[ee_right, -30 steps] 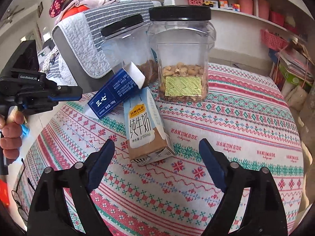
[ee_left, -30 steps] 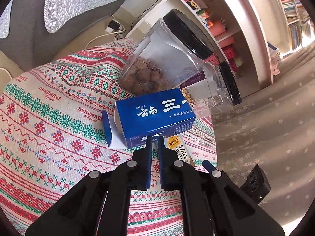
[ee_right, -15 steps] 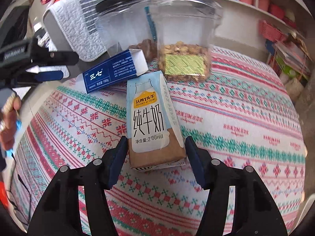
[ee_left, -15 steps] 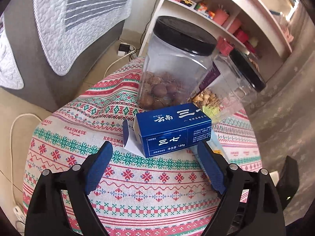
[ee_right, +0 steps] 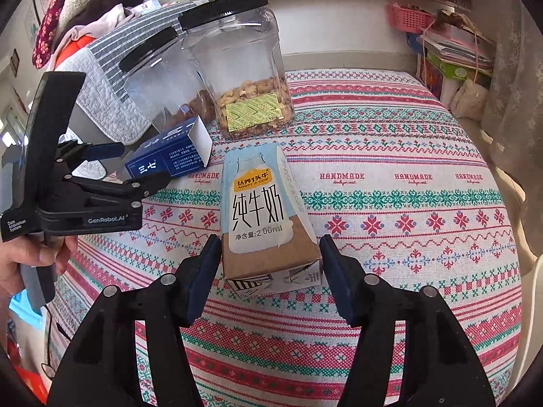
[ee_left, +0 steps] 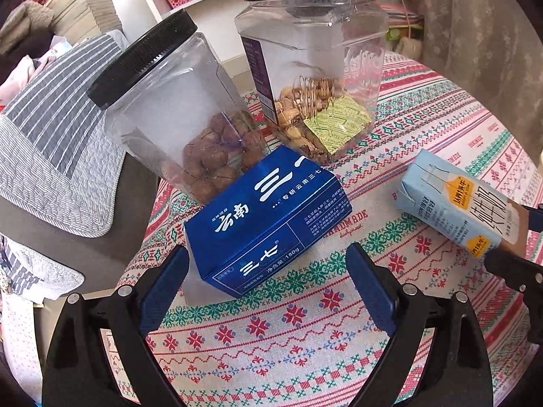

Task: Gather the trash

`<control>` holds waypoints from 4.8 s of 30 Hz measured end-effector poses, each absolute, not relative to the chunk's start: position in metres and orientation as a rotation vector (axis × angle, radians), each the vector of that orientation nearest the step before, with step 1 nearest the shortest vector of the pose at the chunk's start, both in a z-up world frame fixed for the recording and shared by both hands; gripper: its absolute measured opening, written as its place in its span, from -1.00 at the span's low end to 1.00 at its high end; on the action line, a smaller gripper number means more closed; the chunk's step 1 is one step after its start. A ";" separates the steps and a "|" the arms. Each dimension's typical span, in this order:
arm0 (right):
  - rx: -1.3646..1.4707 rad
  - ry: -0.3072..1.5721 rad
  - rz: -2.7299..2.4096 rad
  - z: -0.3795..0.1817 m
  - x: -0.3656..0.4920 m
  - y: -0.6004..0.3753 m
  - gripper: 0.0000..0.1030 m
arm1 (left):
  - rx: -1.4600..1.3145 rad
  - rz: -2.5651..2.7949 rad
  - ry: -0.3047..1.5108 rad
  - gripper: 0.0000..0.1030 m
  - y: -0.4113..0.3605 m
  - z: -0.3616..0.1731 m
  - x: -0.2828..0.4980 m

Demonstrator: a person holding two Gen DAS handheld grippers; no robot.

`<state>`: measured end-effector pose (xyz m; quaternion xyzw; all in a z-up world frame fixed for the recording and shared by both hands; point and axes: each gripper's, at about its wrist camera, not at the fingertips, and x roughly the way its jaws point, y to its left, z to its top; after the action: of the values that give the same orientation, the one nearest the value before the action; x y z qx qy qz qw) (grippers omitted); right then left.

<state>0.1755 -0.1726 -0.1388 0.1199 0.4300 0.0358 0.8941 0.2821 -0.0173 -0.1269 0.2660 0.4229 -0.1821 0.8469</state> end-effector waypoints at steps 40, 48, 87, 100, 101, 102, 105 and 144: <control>0.314 0.885 0.072 -0.153 0.140 -0.197 0.09 | 0.173 -0.298 0.950 0.65 0.049 -0.107 0.302; 0.327 0.885 0.086 -0.159 0.143 -0.196 0.10 | -0.260 -0.253 1.036 0.55 0.120 -0.125 0.315; 0.267 0.872 0.086 -0.149 0.132 -0.180 0.09 | -0.543 -0.212 1.009 -0.38 0.136 -0.136 0.330; 0.254 0.879 0.077 -0.148 0.129 -0.175 0.08 | -0.426 -0.179 1.032 -0.83 0.118 -0.137 0.328; 0.257 0.880 0.073 -0.148 0.128 -0.176 0.08 | -0.412 -0.189 1.025 -0.94 0.115 -0.134 0.326; 0.260 0.880 0.068 -0.147 0.127 -0.177 0.08 | -0.408 -0.198 1.023 -0.95 0.113 -0.131 0.323; 0.257 0.872 0.048 -0.143 0.122 -0.180 0.07 | -0.423 -0.220 1.015 -0.96 0.114 -0.123 0.310; 0.421 0.623 -0.811 -0.097 -0.091 -0.377 0.08 | -0.158 -0.898 1.064 -0.98 -0.235 -0.054 0.108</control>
<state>-0.0909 -0.3771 -0.0973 0.1998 0.2957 -0.3853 0.8510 0.1075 -0.2351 -0.0542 -0.0726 0.4894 -0.4130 0.7646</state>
